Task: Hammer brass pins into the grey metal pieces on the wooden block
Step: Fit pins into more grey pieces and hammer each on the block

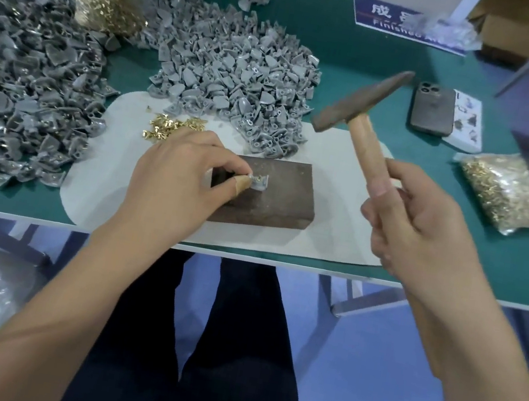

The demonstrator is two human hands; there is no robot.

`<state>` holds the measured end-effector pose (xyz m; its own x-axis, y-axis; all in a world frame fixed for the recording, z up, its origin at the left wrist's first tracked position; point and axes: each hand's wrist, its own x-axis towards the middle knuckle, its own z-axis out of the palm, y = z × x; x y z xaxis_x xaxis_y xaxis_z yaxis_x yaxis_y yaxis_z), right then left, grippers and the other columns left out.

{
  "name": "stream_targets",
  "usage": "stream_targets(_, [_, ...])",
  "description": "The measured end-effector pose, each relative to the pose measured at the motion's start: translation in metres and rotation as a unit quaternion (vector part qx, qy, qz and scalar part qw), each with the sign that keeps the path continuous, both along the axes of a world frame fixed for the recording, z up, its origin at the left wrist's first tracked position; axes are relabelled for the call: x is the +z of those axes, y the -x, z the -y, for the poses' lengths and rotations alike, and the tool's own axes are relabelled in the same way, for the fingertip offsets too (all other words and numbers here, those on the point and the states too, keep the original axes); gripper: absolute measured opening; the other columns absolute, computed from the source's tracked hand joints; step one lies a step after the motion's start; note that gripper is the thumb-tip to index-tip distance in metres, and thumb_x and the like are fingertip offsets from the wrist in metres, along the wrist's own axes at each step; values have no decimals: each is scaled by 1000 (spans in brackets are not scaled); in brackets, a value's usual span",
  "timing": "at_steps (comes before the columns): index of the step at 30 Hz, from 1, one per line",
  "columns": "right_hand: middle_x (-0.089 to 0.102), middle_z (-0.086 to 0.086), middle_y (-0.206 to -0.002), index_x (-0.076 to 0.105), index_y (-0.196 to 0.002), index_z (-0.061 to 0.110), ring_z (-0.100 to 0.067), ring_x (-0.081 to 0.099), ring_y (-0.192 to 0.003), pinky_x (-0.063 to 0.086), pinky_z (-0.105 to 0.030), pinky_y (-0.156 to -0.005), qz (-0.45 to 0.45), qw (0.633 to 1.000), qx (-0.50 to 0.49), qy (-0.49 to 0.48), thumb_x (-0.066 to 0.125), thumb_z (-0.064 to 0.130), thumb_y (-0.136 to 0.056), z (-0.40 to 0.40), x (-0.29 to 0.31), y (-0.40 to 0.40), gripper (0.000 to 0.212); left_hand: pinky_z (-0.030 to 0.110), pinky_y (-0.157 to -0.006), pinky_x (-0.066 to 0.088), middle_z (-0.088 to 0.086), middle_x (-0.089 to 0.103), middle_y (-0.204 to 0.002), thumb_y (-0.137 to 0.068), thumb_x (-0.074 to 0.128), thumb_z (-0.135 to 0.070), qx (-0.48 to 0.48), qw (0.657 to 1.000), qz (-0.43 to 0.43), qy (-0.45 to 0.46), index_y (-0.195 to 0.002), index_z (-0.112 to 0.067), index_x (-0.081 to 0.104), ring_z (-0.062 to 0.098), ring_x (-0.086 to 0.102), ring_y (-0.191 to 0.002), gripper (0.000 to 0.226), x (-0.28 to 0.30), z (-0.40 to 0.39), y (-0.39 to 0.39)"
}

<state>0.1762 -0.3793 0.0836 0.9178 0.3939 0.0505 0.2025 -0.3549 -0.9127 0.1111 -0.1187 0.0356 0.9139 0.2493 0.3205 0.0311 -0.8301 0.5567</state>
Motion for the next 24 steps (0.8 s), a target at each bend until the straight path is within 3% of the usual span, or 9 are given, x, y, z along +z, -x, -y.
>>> stream_targets(3, [57,5,-71,63,-108,18,-10,46,-55,41,-20,-50,20,997,67,40,49,19,-107,0,7,9,14,38,-72,45,-15,61,-85,-85,66,-52,0,1000,8,4,-87,-44,72,13,51,-93,11,-1,2,-1])
stream_targets(5, [66,5,-79,60,-105,21,-10,54,-62,46,-25,-58,5,992,88,89,51,17,-105,-2,7,11,10,39,-72,45,-15,61,-85,-84,64,-54,1,1000,13,6,-87,-43,73,13,50,-93,14,-1,3,-1])
stream_targets(8, [57,3,-68,55,-103,33,-10,43,-54,37,-20,-50,32,988,75,132,55,34,-102,-6,9,14,1,39,-73,46,-15,61,-84,-85,65,-54,-3,1000,13,8,-88,-42,73,13,51,-93,14,-1,3,-1])
stream_targets(11, [56,-6,-75,56,-109,45,-17,45,-55,35,-19,-48,75,984,68,148,46,52,-105,-15,16,17,13,39,-73,46,-16,60,-83,-85,68,-51,0,1000,13,9,-88,-42,73,14,51,-93,11,-1,2,-1])
stream_targets(16, [58,4,-77,56,-119,47,-16,49,-62,40,-30,-56,98,969,81,211,39,51,-105,-34,8,18,23,35,-72,41,-16,60,-84,-85,71,-50,3,1000,18,8,-89,-42,74,14,50,-92,10,-1,2,0])
stream_targets(18, [56,9,-71,54,-119,50,-15,48,-61,39,-31,-53,107,961,87,241,38,54,-104,-37,5,19,23,34,-72,39,-16,60,-83,-84,72,-50,6,1000,17,11,-89,-41,75,13,49,-91,10,0,2,0])
stream_targets(24, [56,15,-72,56,-120,44,-16,49,-62,44,-38,-56,142,963,27,226,33,54,-107,-41,3,20,28,36,-71,41,-16,60,-79,-82,71,-52,0,1000,12,12,-86,-43,75,15,50,-88,10,3,2,-1])
